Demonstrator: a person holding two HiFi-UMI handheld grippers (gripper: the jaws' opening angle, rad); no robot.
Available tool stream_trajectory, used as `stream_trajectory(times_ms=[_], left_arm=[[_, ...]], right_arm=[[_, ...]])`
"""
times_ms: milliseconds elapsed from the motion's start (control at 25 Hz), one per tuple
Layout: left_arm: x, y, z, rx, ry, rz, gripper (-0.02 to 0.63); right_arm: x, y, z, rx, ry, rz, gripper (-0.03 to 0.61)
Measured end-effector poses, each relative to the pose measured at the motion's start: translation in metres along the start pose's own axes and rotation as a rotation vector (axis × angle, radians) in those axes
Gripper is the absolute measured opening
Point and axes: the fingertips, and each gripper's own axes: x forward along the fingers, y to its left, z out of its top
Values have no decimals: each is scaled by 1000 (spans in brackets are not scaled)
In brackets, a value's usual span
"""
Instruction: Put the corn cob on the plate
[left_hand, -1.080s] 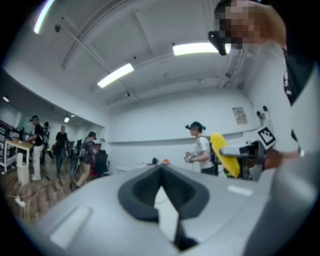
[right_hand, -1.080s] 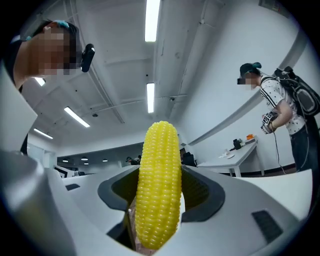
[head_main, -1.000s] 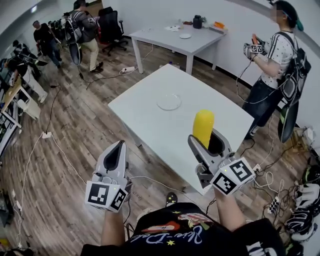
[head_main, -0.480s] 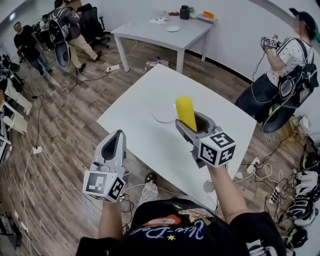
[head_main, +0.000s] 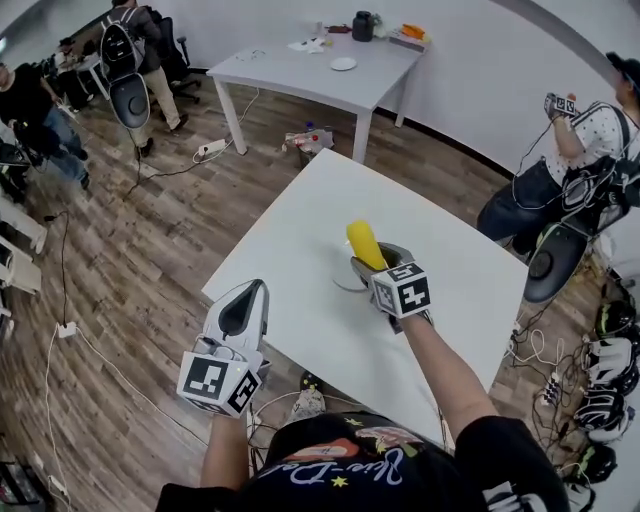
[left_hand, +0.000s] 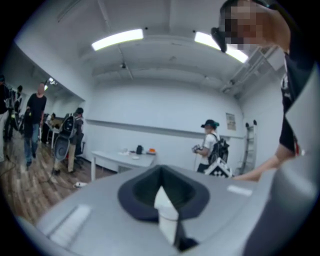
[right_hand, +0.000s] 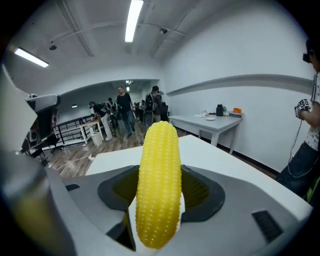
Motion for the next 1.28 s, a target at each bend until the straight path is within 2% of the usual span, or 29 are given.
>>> stream_trajectory(times_ms=[120,320,520,760,1040,1200,1280], left_arm=[[4,21,-13,-64,34,5,-3],[8,36,-28,-85,78,9,-3],[16,43,-34,-54,93,-7,-3],[19,49,-34,-57,92,-4,-3],[22,50,-36,-71,100,0,-3],[24,47,-35,-63,96,-6,-3],[25,43,-31,-50,92,-16,-3]], right_arm=[[31,-11,-18,-14,106,-24,252],[64,-31,-42,-25,227,-55,252],[85,-32,-57,-39,317,-64,252],[96,-28,-69,-22,366,-37,253],[98,-27,-66,-14,340,3,253],[85,-26,-39,-19,217,-5,253],[65,-27,-15,3,119,-24,253]])
